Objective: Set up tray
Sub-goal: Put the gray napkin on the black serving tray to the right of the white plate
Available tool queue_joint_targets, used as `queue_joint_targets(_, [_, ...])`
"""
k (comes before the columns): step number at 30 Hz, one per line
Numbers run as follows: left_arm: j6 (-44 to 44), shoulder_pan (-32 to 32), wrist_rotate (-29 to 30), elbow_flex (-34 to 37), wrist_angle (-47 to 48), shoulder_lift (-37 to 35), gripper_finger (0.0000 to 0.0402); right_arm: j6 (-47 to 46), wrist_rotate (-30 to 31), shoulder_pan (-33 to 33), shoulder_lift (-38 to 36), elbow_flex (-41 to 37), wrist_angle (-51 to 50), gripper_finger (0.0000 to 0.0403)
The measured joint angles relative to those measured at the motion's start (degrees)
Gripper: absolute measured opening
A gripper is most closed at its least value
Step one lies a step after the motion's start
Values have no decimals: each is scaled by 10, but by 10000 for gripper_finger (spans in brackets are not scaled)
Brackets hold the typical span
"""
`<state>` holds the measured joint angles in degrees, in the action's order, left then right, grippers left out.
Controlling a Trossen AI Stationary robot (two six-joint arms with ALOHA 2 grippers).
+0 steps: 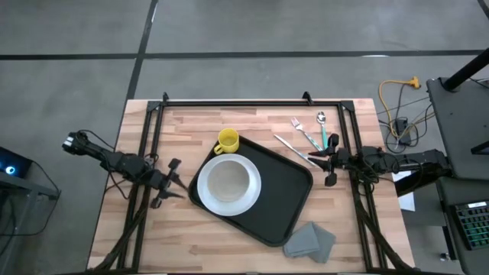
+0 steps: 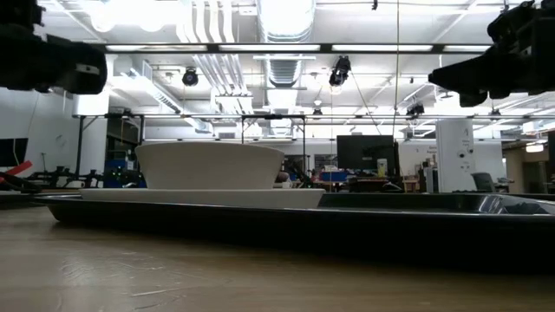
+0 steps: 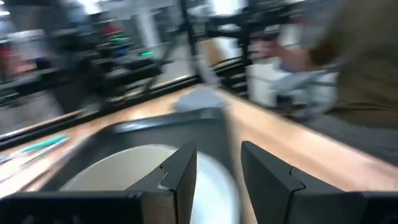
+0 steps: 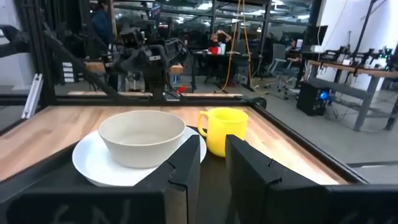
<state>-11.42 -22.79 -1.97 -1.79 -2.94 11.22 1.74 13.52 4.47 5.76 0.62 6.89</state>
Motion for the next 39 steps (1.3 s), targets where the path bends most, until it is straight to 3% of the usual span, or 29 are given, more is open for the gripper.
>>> queue_joint_targets(4, [2,0,-105,-13,31,0,112,12,0,0,0,0,13,68])
queue_joint_targets(10, [21,0,-199,-35,68,0,112,12,0,0,0,0,33,68])
queue_joint_targets(17, [2,0,-376,-51,85,-21,112,12,0,0,0,0,55,68])
queue_joint_targets(25, [28,0,-386,-49,59,-110,112,-8,2,0,0,0,60,68])
queue_joint_targets(30, [51,0,-384,-48,-1,-109,112,-78,37,-1,0,0,62,68])
queue_joint_targets(39, [51,1,-382,-9,-63,-106,112,-89,52,0,1,0,60,68])
